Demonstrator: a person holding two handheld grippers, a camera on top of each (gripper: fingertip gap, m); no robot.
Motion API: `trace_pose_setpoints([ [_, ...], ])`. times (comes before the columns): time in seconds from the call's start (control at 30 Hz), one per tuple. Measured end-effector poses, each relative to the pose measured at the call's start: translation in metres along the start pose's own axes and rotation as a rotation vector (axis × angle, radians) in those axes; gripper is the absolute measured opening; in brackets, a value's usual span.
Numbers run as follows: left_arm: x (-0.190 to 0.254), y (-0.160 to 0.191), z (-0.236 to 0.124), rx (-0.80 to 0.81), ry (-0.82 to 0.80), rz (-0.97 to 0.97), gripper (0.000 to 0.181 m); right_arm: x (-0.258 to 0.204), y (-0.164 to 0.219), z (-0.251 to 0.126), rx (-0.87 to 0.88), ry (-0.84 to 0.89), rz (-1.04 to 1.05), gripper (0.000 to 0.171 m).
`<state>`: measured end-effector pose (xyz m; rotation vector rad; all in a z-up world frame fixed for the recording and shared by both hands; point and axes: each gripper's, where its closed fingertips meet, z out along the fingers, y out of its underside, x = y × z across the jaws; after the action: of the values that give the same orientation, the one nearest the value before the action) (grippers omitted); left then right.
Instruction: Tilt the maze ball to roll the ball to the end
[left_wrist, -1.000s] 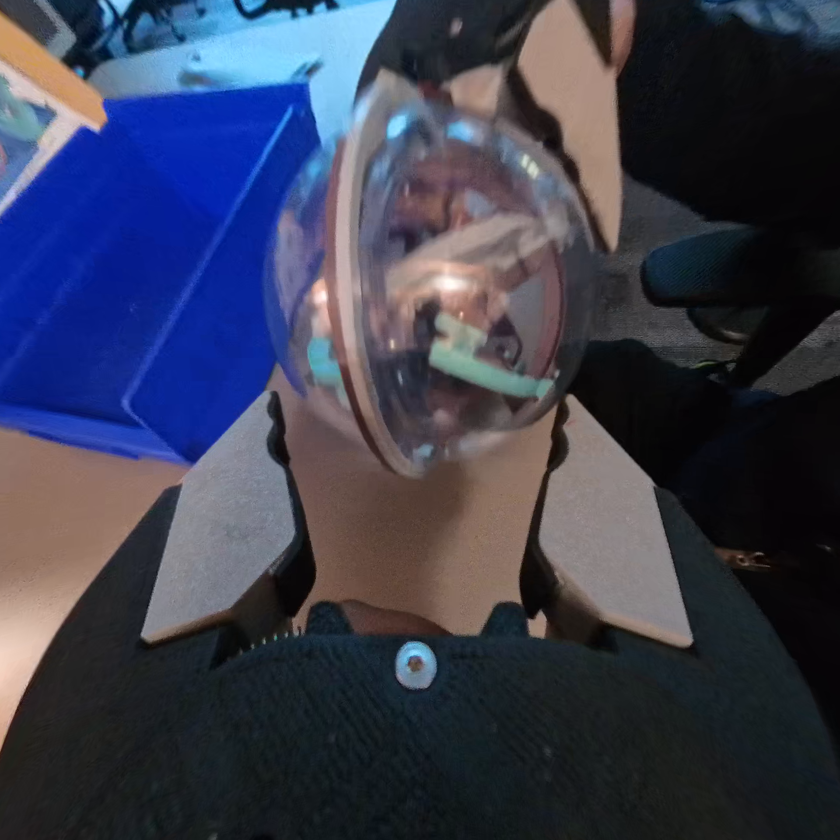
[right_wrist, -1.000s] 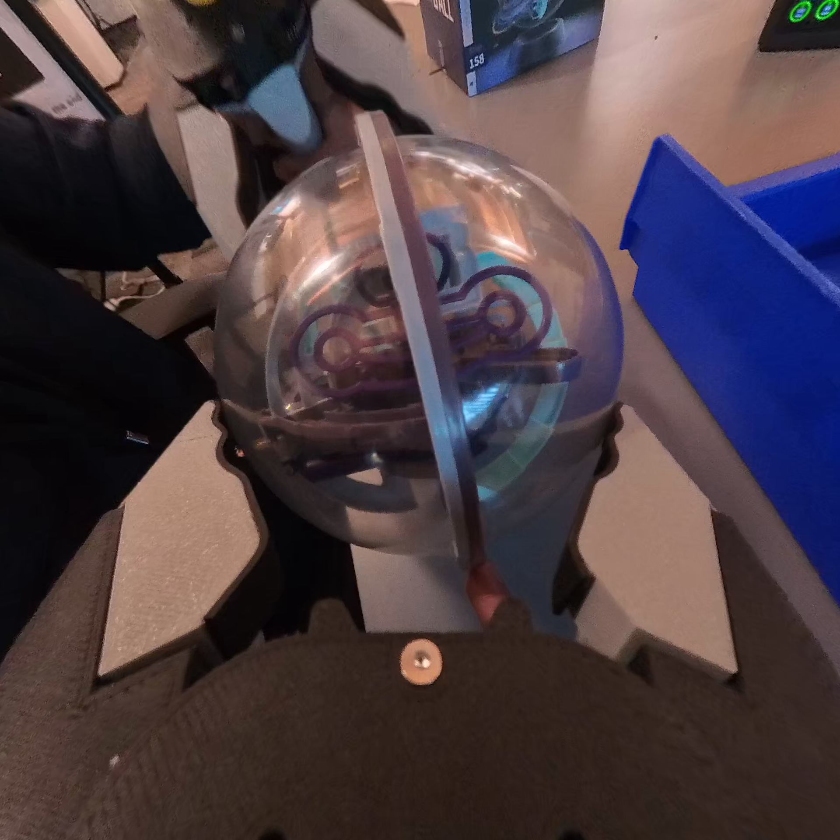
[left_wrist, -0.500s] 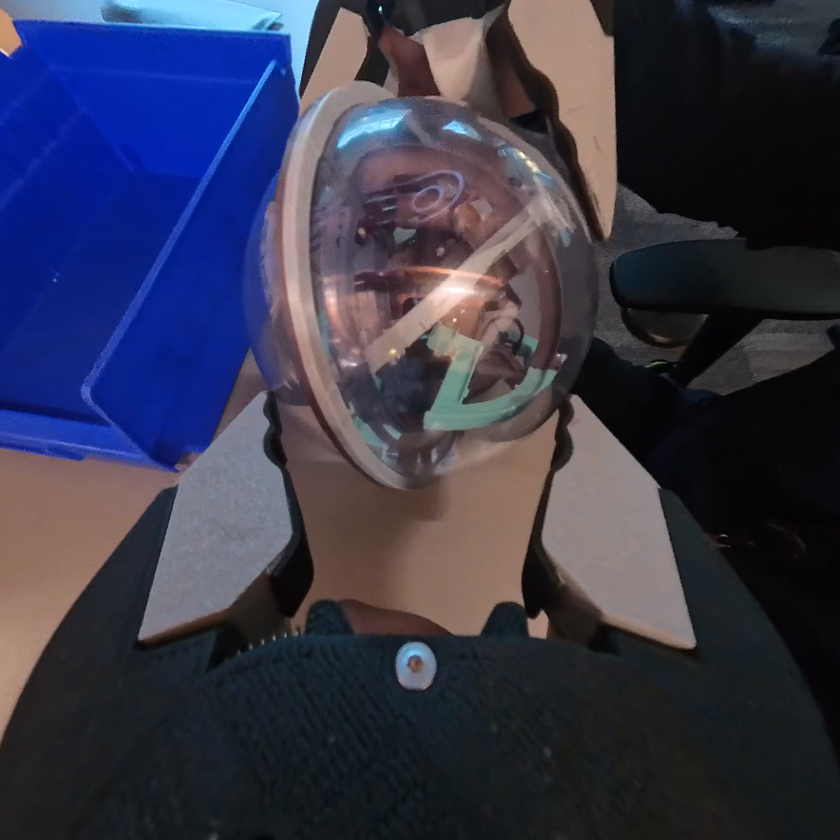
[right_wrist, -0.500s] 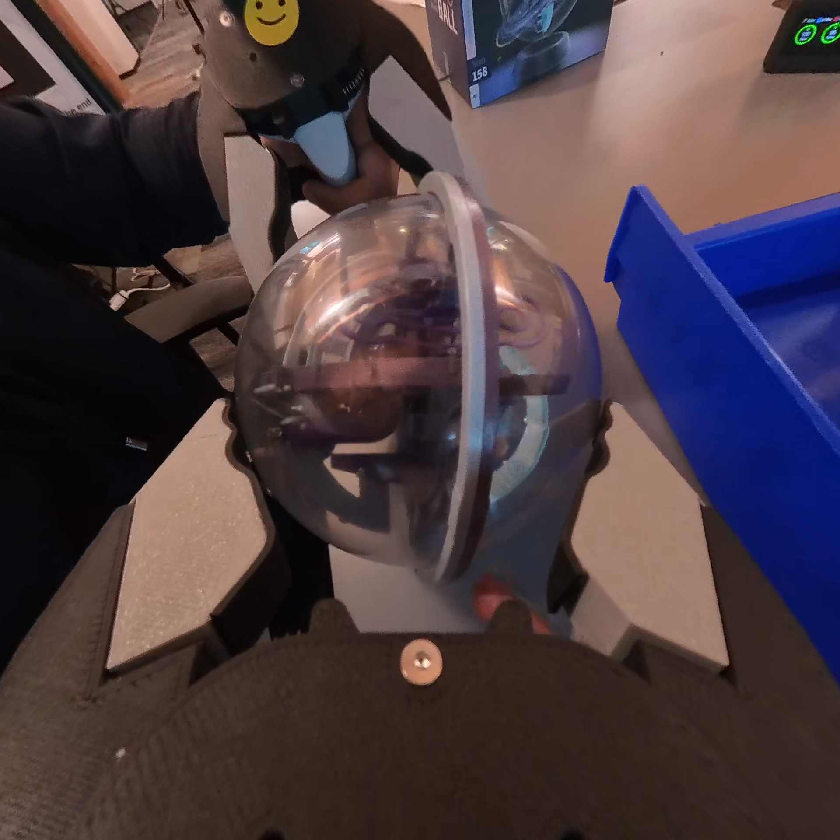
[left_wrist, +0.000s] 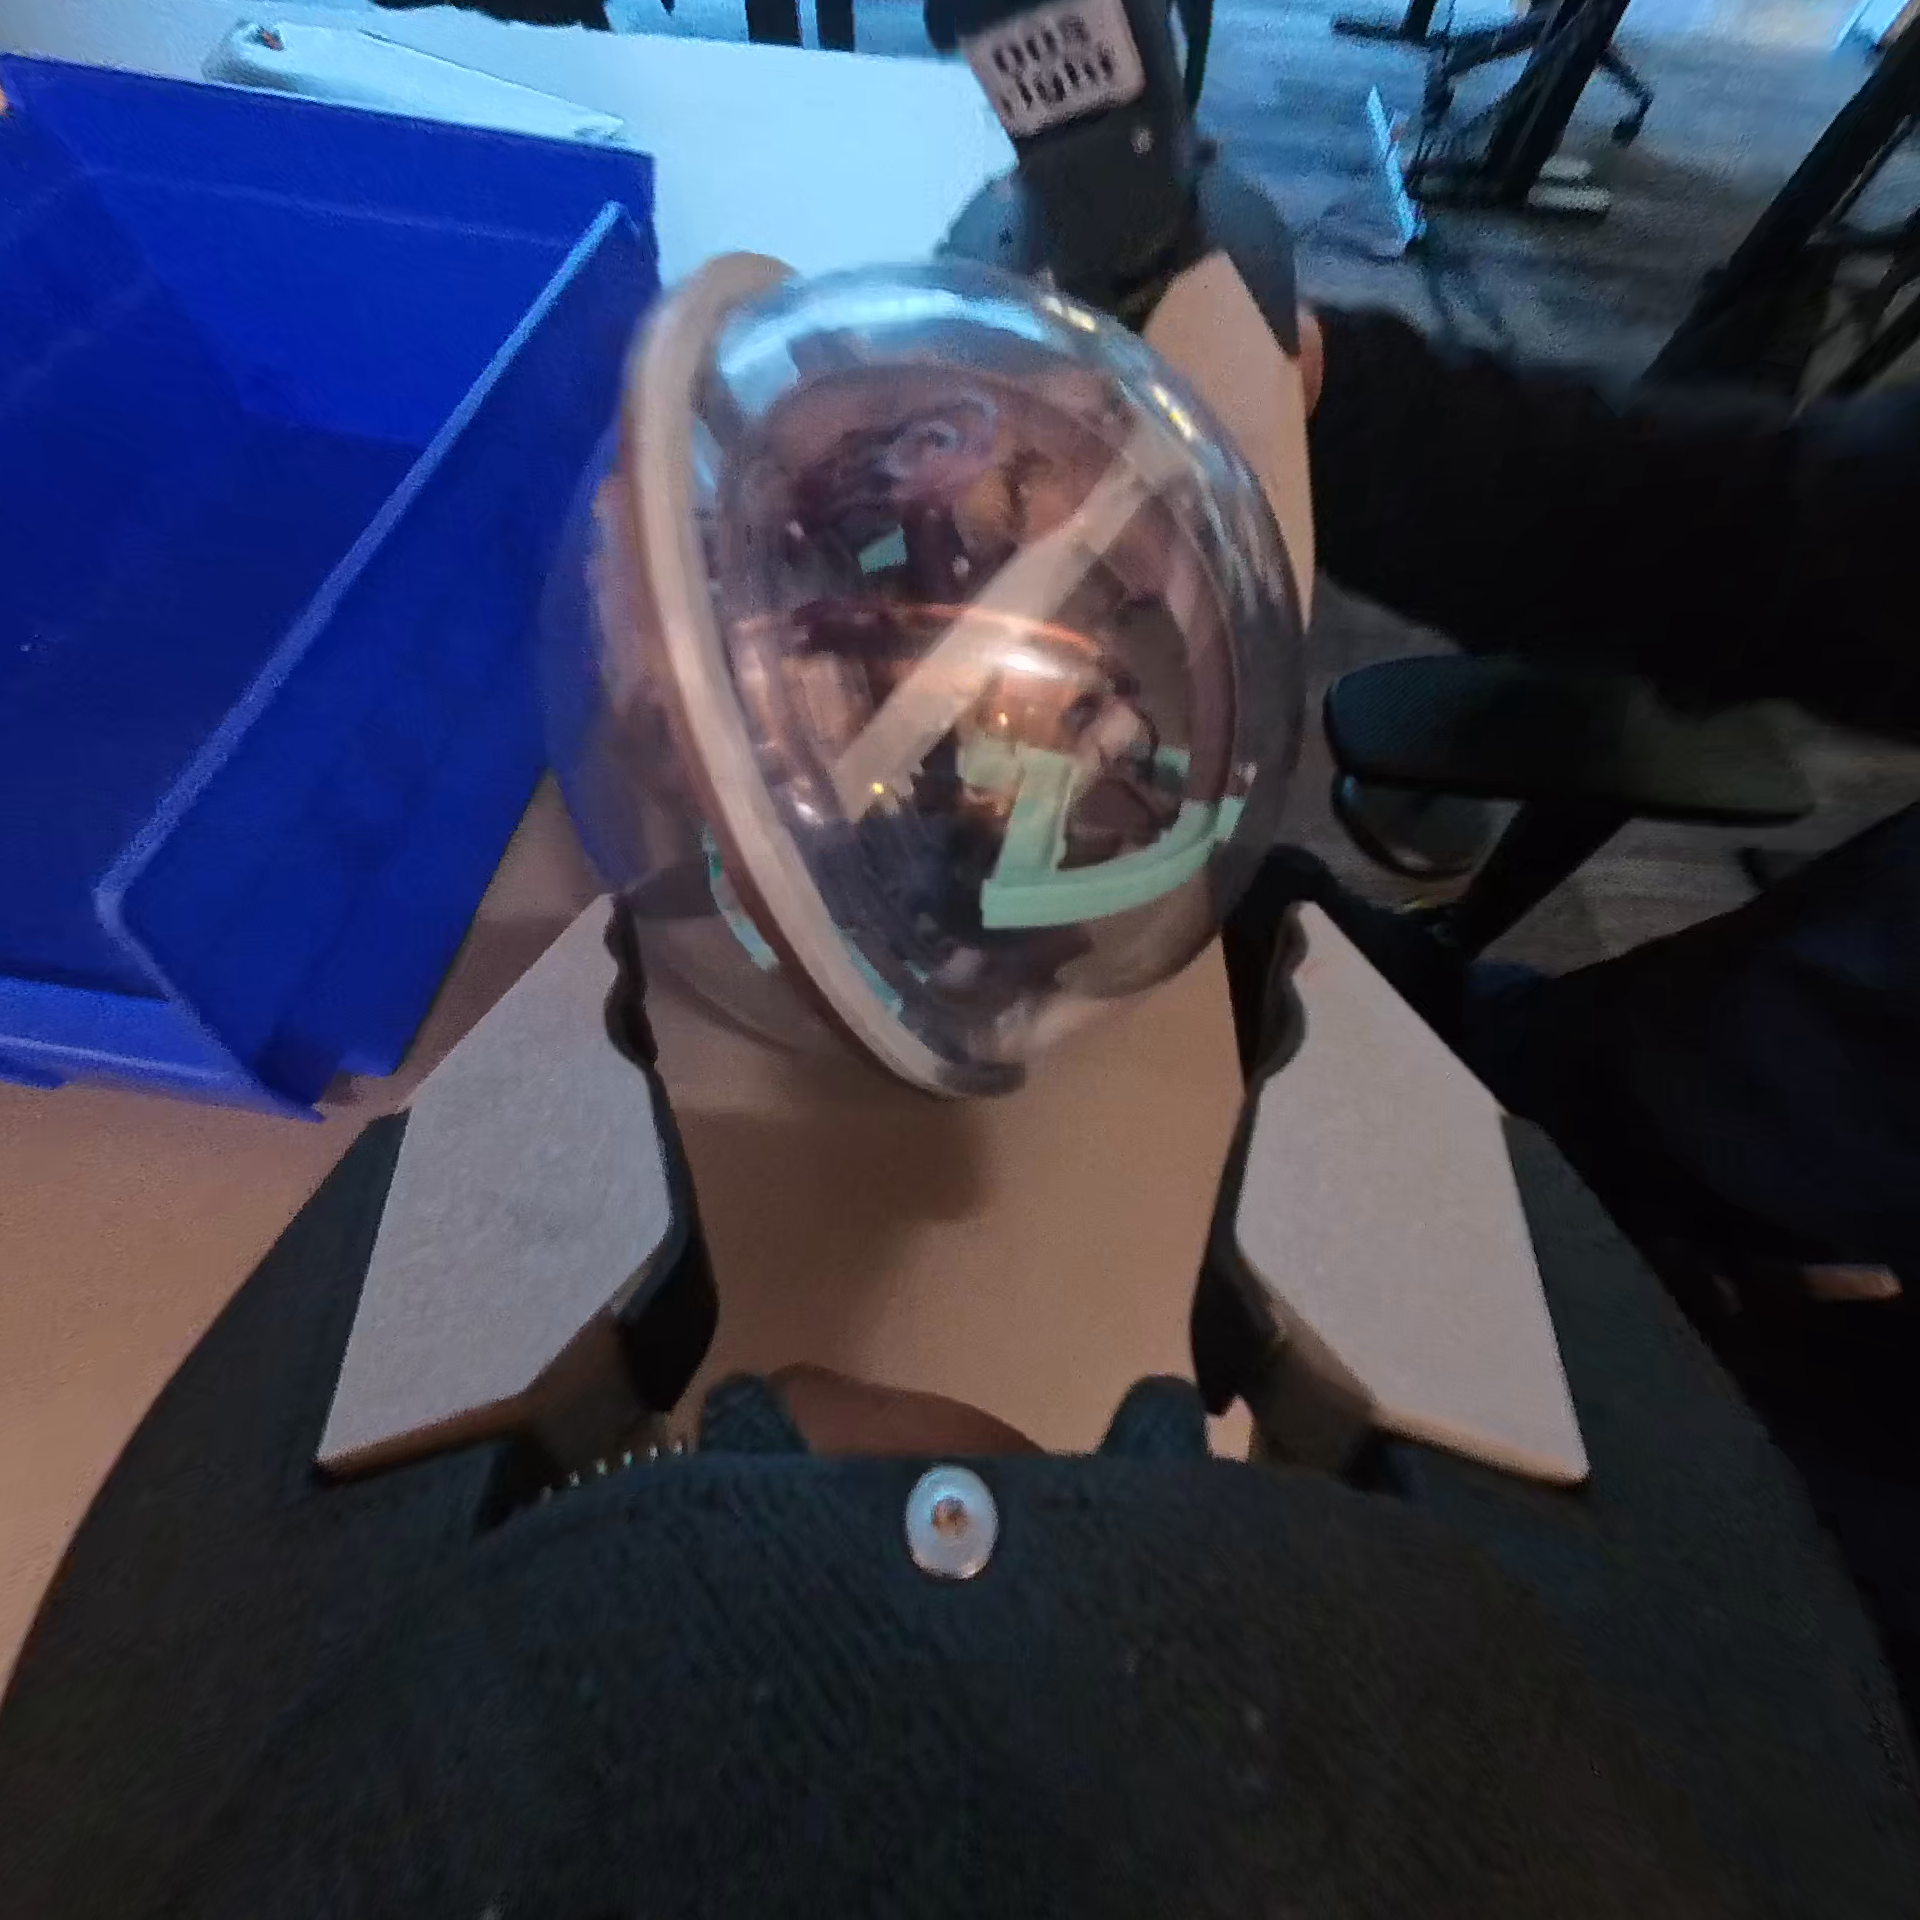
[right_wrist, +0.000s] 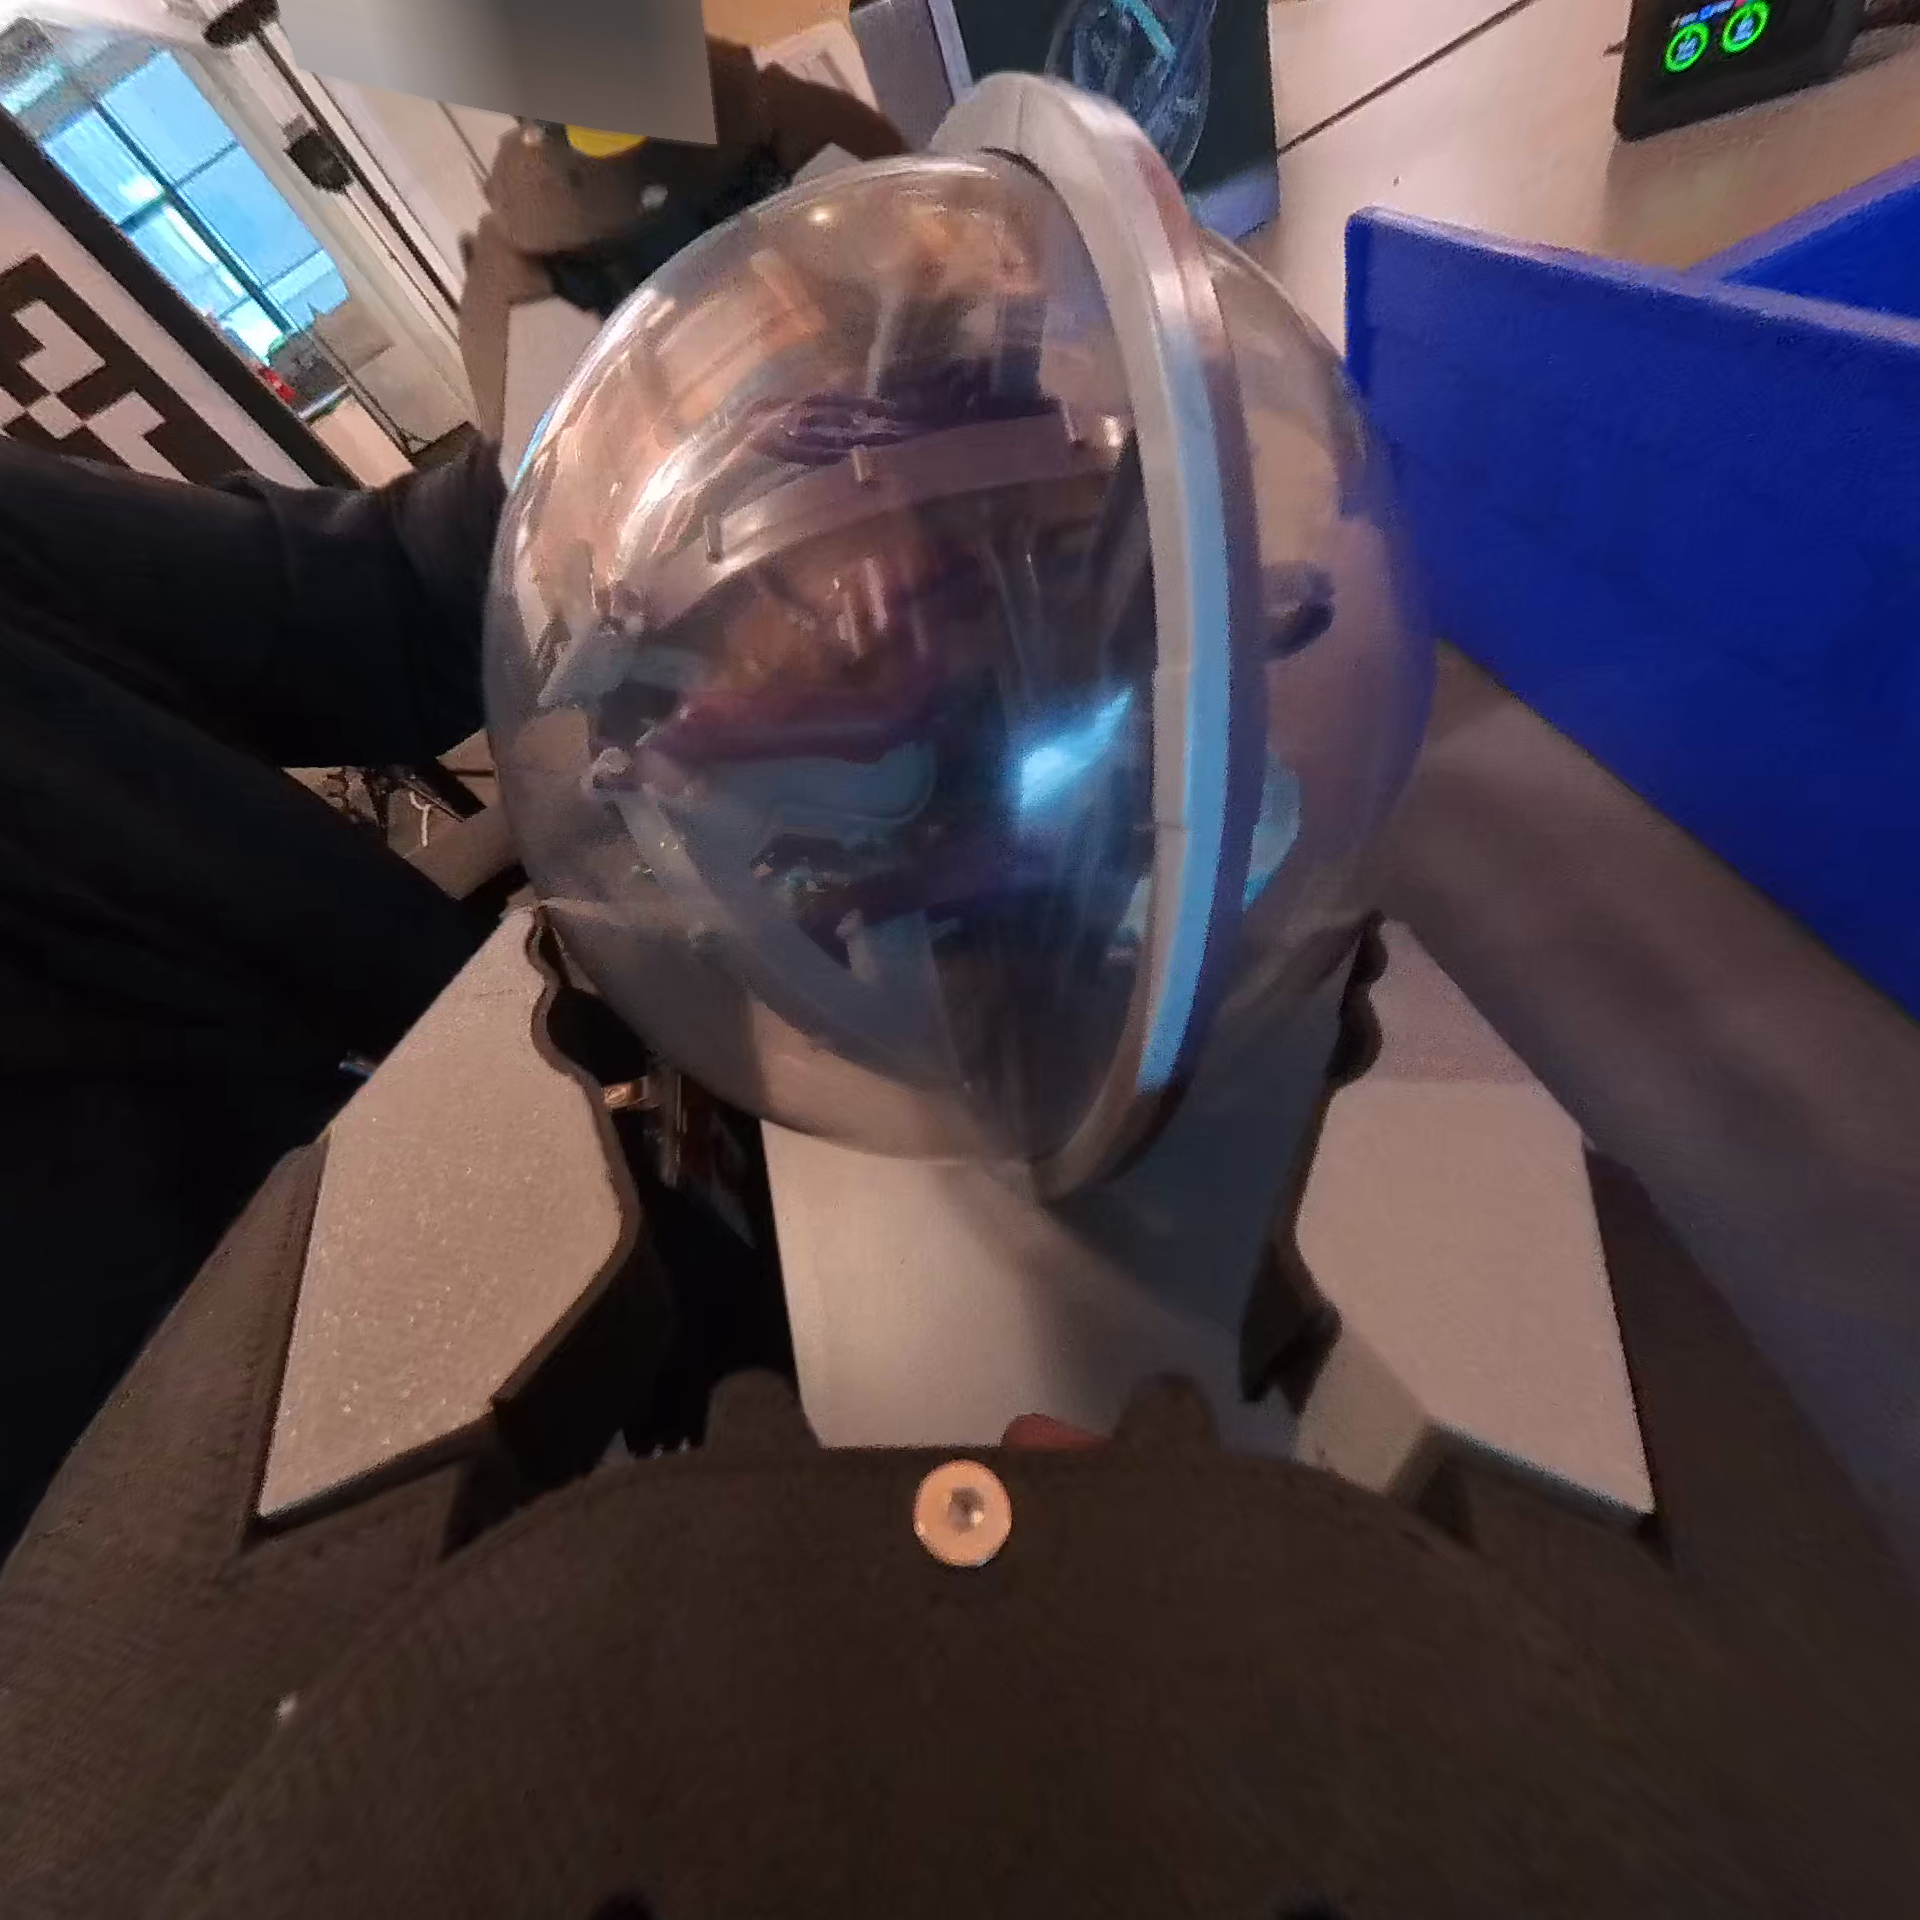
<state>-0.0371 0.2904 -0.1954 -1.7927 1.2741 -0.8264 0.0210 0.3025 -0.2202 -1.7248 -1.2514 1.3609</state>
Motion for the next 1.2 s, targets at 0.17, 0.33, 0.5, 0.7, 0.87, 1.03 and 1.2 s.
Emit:
trace_pose_setpoints([
  [0.17, -0.015, -0.011, -0.004, 0.039, 0.050, -0.070, 0.108, 0.005, -0.005, 0.004, 0.037, 0.014, -0.013, 0.142],
  [0.33, -0.015, 0.008, -0.003, 0.010, 0.029, -0.037, 0.105, 0.006, -0.018, 0.003, 0.082, 0.037, -0.068, 0.141],
  [0.5, -0.016, 0.029, -0.003, 0.012, 0.050, -0.062, 0.106, 0.010, -0.018, -0.004, 0.067, 0.047, -0.057, 0.140],
  [0.7, -0.018, 0.020, 0.003, 0.078, 0.055, -0.076, 0.107, 0.009, -0.009, 0.004, 0.043, -0.063, 0.062, 0.137],
  [0.87, -0.024, 0.024, 0.007, 0.107, -0.014, -0.043, 0.112, 0.014, -0.015, 0.014, 0.045, -0.061, 0.058, 0.144],
  [1.03, -0.031, 0.033, 0.012, 0.094, -0.056, -0.026, 0.113, 0.021, -0.028, 0.019, 0.101, -0.014, -0.009, 0.145],
  [1.2, -0.035, 0.036, 0.015, 0.077, -0.103, 0.022, 0.113, 0.021, -0.036, 0.019, 0.095, 0.034, -0.097, 0.146],
])
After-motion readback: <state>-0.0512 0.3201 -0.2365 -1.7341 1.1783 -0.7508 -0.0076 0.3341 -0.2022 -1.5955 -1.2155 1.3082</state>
